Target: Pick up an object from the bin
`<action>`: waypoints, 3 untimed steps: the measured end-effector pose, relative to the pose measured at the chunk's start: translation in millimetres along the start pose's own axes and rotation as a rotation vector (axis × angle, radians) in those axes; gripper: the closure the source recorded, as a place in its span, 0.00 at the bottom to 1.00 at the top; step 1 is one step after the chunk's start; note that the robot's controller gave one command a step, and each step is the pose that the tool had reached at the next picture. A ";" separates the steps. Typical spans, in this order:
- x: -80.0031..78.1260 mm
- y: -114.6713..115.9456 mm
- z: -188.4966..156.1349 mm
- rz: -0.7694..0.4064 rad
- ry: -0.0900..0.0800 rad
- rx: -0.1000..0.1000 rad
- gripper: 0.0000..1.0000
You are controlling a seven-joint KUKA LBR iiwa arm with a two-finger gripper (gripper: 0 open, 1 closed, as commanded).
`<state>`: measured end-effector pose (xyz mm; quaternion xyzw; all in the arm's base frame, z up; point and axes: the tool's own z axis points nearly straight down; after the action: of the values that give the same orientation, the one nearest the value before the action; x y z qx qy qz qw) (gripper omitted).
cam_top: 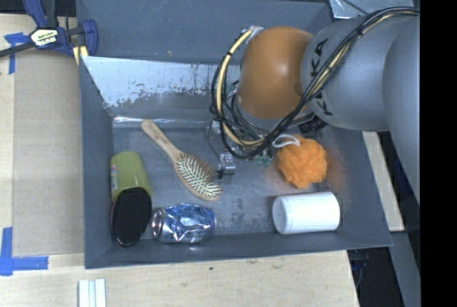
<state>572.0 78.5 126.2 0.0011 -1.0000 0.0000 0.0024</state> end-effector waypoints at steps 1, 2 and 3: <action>8.9 -38.9 57.2 -0.124 -0.002 0.000 0.00; -57.6 -106.0 14.9 -0.415 -0.011 0.005 0.00; -42.8 -173.0 21.7 -0.193 -0.013 0.003 0.00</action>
Offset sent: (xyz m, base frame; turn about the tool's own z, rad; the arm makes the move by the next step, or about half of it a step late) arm -0.0097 -0.0371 -0.0562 -0.1270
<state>615.1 -94.4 104.3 0.0975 -0.9952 0.0012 -0.0043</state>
